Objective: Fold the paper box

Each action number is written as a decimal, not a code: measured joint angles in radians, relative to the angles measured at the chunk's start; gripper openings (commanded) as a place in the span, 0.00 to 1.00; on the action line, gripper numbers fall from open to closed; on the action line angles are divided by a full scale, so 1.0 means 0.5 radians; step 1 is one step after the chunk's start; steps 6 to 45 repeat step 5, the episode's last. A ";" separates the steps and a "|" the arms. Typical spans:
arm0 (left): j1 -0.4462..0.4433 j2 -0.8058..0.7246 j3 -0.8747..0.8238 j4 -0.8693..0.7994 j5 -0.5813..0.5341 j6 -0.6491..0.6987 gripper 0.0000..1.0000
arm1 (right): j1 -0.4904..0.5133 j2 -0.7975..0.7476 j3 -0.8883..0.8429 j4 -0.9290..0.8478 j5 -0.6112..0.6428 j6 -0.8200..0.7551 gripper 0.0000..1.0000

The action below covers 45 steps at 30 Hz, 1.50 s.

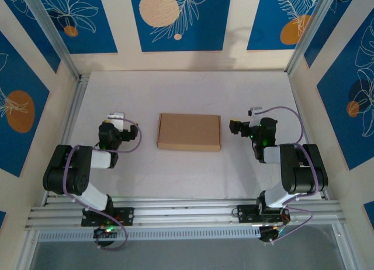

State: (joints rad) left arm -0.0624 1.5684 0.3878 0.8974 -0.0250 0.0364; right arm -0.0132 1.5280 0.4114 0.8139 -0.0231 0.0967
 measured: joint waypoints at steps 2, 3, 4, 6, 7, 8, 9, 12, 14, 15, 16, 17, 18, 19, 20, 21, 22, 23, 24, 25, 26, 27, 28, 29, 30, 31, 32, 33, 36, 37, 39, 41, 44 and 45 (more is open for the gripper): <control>0.000 0.000 0.000 -0.001 0.000 0.000 1.00 | 0.000 0.000 0.000 0.000 0.001 0.001 0.99; 0.000 0.000 0.000 -0.001 0.000 0.000 1.00 | 0.000 0.000 0.000 0.000 0.001 0.001 0.99; 0.000 0.000 0.000 -0.001 0.000 0.000 1.00 | 0.000 0.000 0.000 0.000 0.000 0.001 0.99; 0.000 0.000 0.000 -0.001 -0.001 0.000 1.00 | 0.000 0.000 0.000 0.000 0.000 0.001 0.99; 0.000 0.000 0.000 -0.001 -0.001 0.000 1.00 | 0.000 0.000 0.000 0.000 0.000 0.001 0.99; 0.000 0.000 0.000 -0.001 -0.001 0.000 1.00 | 0.000 0.000 0.000 0.000 0.000 0.001 0.99; 0.000 0.000 0.000 -0.001 -0.001 0.000 1.00 | 0.000 0.000 0.000 0.000 0.000 0.001 0.99; 0.000 0.000 0.000 -0.001 -0.001 0.000 1.00 | 0.000 0.000 0.000 0.000 0.000 0.001 0.99; 0.000 0.000 0.000 -0.001 -0.001 0.000 1.00 | 0.000 0.000 0.000 0.000 0.000 0.001 0.99; 0.000 0.000 0.000 -0.001 -0.001 0.000 1.00 | 0.000 0.000 0.000 0.000 0.000 0.001 0.99; 0.000 0.000 0.000 -0.001 -0.001 0.000 1.00 | 0.000 0.000 0.000 0.000 0.000 0.001 0.99; 0.000 0.000 0.000 -0.001 -0.001 0.000 1.00 | 0.000 0.000 0.000 0.000 0.000 0.001 0.99; 0.000 0.000 0.000 -0.001 -0.001 0.000 1.00 | 0.000 0.000 0.000 0.000 0.000 0.001 0.99; 0.000 0.000 0.000 -0.001 -0.001 0.000 1.00 | 0.000 0.000 0.000 0.000 0.000 0.001 0.99; 0.000 0.000 0.000 -0.001 -0.001 0.000 1.00 | 0.000 0.000 0.000 0.000 0.000 0.001 0.99; 0.000 0.000 0.000 -0.001 -0.001 0.000 1.00 | 0.000 0.000 0.000 0.000 0.000 0.001 0.99; 0.000 0.000 0.000 -0.001 -0.001 0.000 1.00 | 0.000 0.000 0.000 0.000 0.000 0.001 0.99; 0.000 0.000 0.000 -0.001 -0.001 0.000 1.00 | 0.000 0.000 0.000 0.000 0.000 0.001 0.99; 0.000 0.000 0.000 -0.001 -0.001 0.000 1.00 | 0.000 0.000 0.000 0.000 0.000 0.001 0.99; 0.000 0.000 0.000 -0.001 -0.001 0.000 1.00 | 0.000 0.000 0.000 0.000 0.000 0.001 0.99; 0.000 0.000 0.000 -0.001 -0.001 0.000 1.00 | 0.000 0.000 0.000 0.000 0.000 0.001 0.99; 0.000 0.000 0.000 -0.001 -0.001 0.000 1.00 | 0.000 0.000 0.000 0.000 0.000 0.001 0.99; 0.000 0.000 0.000 -0.001 -0.001 0.000 1.00 | 0.000 0.000 0.000 0.000 0.000 0.001 0.99; 0.000 0.000 0.000 -0.001 -0.001 0.000 1.00 | 0.000 0.000 0.000 0.000 0.000 0.001 0.99; 0.000 0.000 0.000 -0.001 -0.001 0.000 1.00 | 0.000 0.000 0.000 0.000 0.000 0.001 0.99; 0.000 0.000 0.000 -0.001 -0.001 0.000 1.00 | 0.000 0.000 0.000 0.000 0.000 0.001 0.99; 0.000 0.000 0.000 -0.001 -0.001 0.000 1.00 | 0.000 0.000 0.000 0.000 0.000 0.001 0.99; 0.000 0.000 0.000 -0.001 -0.001 0.000 1.00 | 0.000 0.000 0.000 0.000 0.000 0.001 0.99; 0.000 0.000 0.000 -0.001 -0.001 0.000 1.00 | 0.000 0.000 0.000 0.000 0.000 0.001 0.99; 0.000 0.000 0.000 -0.001 -0.001 0.000 1.00 | 0.000 0.000 0.000 0.000 0.000 0.001 0.99; 0.000 0.000 0.000 -0.001 -0.001 0.000 1.00 | 0.000 0.000 0.000 0.000 0.000 0.001 0.99; 0.000 0.000 0.000 -0.001 -0.001 0.000 1.00 | 0.000 0.000 0.000 0.000 0.000 0.001 0.99; 0.000 0.000 0.000 -0.001 -0.001 0.000 1.00 | 0.000 0.000 0.000 0.000 0.000 0.001 0.99; 0.000 0.000 0.000 -0.001 -0.001 0.000 1.00 | 0.000 0.000 0.000 0.000 0.000 0.001 0.99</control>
